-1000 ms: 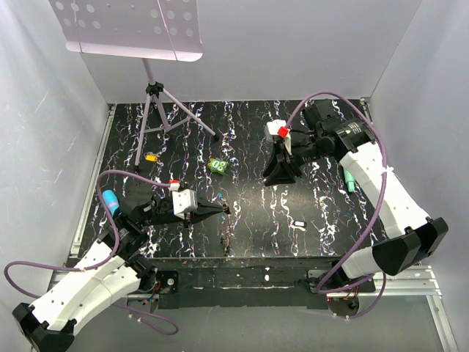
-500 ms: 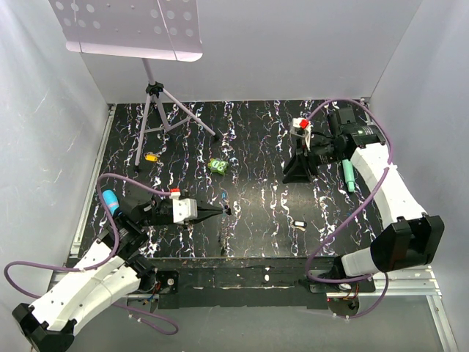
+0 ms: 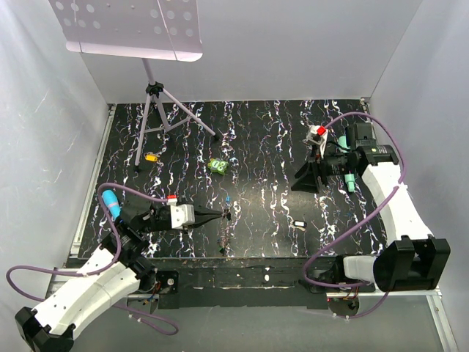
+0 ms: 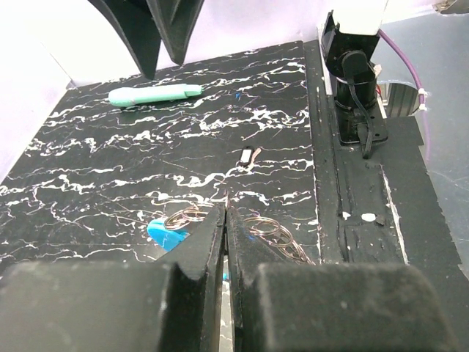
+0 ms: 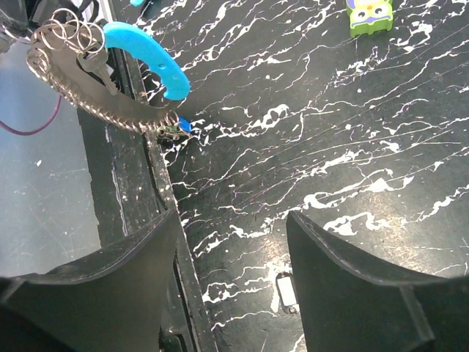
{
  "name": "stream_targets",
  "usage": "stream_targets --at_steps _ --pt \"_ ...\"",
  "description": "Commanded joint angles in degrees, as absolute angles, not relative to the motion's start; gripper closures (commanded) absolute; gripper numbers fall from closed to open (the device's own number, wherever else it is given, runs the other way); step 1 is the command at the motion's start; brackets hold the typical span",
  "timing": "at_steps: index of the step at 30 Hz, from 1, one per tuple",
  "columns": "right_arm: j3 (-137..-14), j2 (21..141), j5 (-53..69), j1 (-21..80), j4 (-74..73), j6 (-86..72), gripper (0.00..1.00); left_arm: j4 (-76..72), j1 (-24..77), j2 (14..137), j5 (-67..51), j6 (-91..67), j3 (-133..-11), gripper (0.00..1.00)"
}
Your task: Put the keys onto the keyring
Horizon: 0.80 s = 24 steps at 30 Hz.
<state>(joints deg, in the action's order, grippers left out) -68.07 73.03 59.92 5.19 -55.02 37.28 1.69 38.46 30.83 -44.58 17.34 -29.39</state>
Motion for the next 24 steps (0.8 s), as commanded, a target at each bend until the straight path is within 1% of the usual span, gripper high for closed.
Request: stream_targets --at_steps 1,8,12,15,24 --pt "-66.1 69.8 62.9 4.7 -50.4 33.8 0.29 -2.5 38.1 30.0 -43.8 16.6 -29.5 1.0" --pt "-65.2 70.0 63.5 4.7 -49.1 30.3 0.2 -2.2 38.1 31.1 -44.0 16.8 -29.6 1.0" --pt "-65.9 71.9 65.6 4.7 -51.2 32.5 0.21 -0.9 37.8 31.0 -43.1 17.6 -29.6 1.0" --pt "-66.2 71.1 67.2 4.7 -52.4 35.5 0.23 -1.1 37.5 30.4 -42.3 17.6 -29.0 1.0" --pt "-66.3 69.2 67.1 4.7 -55.8 41.2 0.25 -1.0 37.1 28.6 -40.9 17.1 -28.0 1.0"
